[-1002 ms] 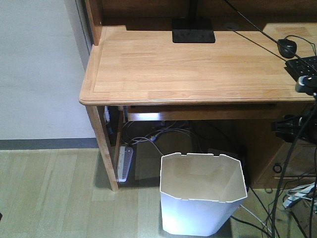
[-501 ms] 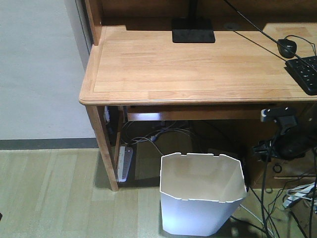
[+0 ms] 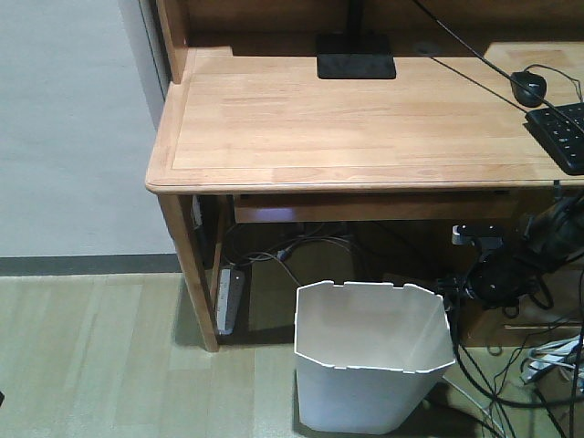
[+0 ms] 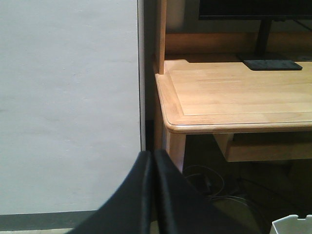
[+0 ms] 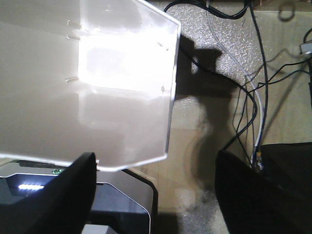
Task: Move trash bin to bedside with robot
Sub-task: 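Lower the right gripper down to the rim of the white trash bin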
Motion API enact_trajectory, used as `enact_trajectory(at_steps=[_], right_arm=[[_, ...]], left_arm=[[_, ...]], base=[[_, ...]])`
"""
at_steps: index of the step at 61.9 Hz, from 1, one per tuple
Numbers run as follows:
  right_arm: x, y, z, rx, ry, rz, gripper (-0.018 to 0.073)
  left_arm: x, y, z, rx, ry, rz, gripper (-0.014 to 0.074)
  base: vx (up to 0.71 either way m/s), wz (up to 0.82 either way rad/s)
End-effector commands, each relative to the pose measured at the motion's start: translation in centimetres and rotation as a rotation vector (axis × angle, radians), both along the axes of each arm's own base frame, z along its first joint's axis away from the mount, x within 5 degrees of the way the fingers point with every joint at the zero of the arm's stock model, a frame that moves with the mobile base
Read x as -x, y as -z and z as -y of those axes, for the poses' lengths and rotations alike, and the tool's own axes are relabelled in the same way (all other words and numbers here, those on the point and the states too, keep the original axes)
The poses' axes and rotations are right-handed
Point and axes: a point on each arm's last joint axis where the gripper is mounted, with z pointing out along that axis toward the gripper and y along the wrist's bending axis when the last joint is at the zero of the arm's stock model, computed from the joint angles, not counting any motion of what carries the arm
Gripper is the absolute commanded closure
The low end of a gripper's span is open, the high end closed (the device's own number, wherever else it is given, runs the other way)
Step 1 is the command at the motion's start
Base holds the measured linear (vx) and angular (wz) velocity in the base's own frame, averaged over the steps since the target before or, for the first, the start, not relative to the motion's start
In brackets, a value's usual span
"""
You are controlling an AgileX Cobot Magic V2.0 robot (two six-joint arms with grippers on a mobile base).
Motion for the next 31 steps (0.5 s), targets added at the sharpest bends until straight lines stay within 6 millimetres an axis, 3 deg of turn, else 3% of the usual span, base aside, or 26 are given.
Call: enact_trajectory(at_steps=[1,20,31], right_arm=[[-2.0,-0.5,0.2,0.006,-0.010,0.059,0.0064],[-3.8,3.7,0.4,-0.006,-0.014,0.034,0.0064],[-3.9,6.1,0.4,-0.018,-0.015,-0.002,0.0064]], left_arm=[[-0.1,0.3,0.0,0.014,0.004,0.053,0.0602],[-0.1,0.3,0.0,0.014,0.004,0.053,0.0602],[-0.1,0.3,0.0,0.014,0.004,0.053,0.0602]], base=[[0.00,0.00],[0.00,0.00],[0.00,0.00]])
